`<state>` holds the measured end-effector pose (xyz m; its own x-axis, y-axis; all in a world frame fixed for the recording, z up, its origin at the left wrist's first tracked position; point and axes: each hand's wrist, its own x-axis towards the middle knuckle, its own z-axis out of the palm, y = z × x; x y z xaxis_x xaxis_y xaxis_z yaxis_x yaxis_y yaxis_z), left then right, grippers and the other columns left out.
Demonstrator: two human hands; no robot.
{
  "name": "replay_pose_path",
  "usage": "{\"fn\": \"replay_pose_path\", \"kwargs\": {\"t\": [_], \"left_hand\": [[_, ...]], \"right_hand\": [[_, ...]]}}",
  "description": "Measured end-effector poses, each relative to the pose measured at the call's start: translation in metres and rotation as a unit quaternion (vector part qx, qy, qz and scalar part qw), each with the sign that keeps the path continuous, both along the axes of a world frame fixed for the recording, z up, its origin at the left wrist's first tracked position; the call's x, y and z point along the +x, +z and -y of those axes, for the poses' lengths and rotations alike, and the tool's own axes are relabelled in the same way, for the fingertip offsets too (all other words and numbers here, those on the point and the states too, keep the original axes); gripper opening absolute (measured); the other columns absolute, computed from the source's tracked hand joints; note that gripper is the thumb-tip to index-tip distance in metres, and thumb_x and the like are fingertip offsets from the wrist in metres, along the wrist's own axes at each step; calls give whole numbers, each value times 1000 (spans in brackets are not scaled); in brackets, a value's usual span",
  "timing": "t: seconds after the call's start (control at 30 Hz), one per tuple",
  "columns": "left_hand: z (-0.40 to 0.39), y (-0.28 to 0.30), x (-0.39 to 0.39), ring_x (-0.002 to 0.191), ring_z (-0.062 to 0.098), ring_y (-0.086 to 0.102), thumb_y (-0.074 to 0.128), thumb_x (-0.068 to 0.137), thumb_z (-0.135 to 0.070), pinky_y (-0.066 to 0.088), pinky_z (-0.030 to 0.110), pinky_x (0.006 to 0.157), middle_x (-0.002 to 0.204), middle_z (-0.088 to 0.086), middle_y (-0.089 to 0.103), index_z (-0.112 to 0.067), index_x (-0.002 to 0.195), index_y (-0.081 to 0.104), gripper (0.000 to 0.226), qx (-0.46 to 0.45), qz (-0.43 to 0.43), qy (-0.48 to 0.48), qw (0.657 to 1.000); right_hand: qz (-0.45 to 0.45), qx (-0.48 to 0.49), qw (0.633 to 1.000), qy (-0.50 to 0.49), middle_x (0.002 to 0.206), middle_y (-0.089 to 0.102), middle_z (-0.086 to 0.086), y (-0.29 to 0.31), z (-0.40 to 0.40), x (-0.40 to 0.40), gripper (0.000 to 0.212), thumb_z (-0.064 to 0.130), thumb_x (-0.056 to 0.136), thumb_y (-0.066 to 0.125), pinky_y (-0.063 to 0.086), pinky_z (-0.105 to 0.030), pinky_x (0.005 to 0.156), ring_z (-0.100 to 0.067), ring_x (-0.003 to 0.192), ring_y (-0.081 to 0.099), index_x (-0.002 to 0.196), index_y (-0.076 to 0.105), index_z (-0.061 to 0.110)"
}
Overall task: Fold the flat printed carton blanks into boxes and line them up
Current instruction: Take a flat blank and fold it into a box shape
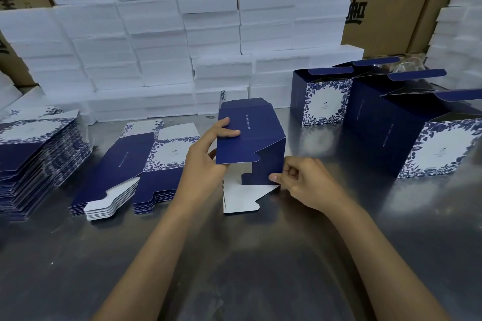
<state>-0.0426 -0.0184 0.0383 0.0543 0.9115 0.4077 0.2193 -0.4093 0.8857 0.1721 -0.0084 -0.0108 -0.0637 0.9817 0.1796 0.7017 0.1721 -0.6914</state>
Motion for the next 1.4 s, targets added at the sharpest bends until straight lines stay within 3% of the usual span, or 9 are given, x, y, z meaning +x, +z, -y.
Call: {"fn": "replay_pose_path", "kwargs": {"t": [0.17,0.33,0.57,0.67,0.83,1.0,1.23,1.33,1.4], "left_hand": [[1,-1,1,120,-10,53,66,86,13,50,24,101,146,-8,51,-11,115,67,38,-6,-6,0,1000],[1,0,1,129,2,52,65,86,15,47,30,106,146,-6,50,-9,116,66,39,-9,-7,-1,1000],[3,1,3,129,4,51,66,85,16,48,26,103,148,-5,48,-7,116,65,39,-10,-8,-2,1000],[2,2,2,127,3,51,64,86,16,48,26,104,147,-5,48,-7,117,65,39,-11,-7,-6,1000],[0,1,1,131,5,50,65,86,14,48,27,104,147,-8,47,-8,117,65,38,-15,-9,-7,1000],[-1,-1,1,130,3,50,64,87,13,47,34,107,146,-9,48,-11,116,65,37,-13,-15,-7,1000],[-1,-5,4,131,6,51,67,88,6,45,40,109,147,-11,49,-16,111,66,32,-11,7,6,1000],[-1,-5,5,129,1,51,69,88,4,44,39,110,147,-13,48,-21,111,66,34,-12,7,4,1000],[0,-5,7,127,-5,50,70,87,2,44,37,110,148,-14,47,-22,112,66,35,-12,5,-1,1000]], "right_hand": [[-19,20,999,-18,52,37,6,1,2,-5,51,23,90,75,26,-20,47,-12,50,32,58,37,18],[-33,19,999,-7,57,52,2,5,2,-4,43,33,88,77,33,-23,52,-12,55,39,63,47,16],[-45,62,997,-13,49,32,7,12,2,-5,48,27,88,79,28,-27,52,-18,52,39,58,42,17],[-58,79,995,-14,52,36,8,15,4,-4,44,32,88,77,29,-19,50,-10,52,35,61,47,14],[-55,121,991,-4,60,38,-4,21,6,-7,43,28,93,72,29,-29,57,-15,60,32,67,47,4],[-105,119,987,-27,63,48,6,28,10,-7,32,37,91,71,34,-19,55,-6,56,39,73,54,16],[-127,158,979,-28,64,50,4,38,15,-14,21,21,98,63,35,-25,60,-12,60,41,83,57,9],[-144,163,975,-46,75,59,-1,43,18,-12,14,19,96,64,39,-32,66,-22,69,49,85,60,13],[-192,189,961,-68,86,62,7,47,21,-15,7,19,94,66,41,-27,73,-14,83,54,90,62,17]]}}
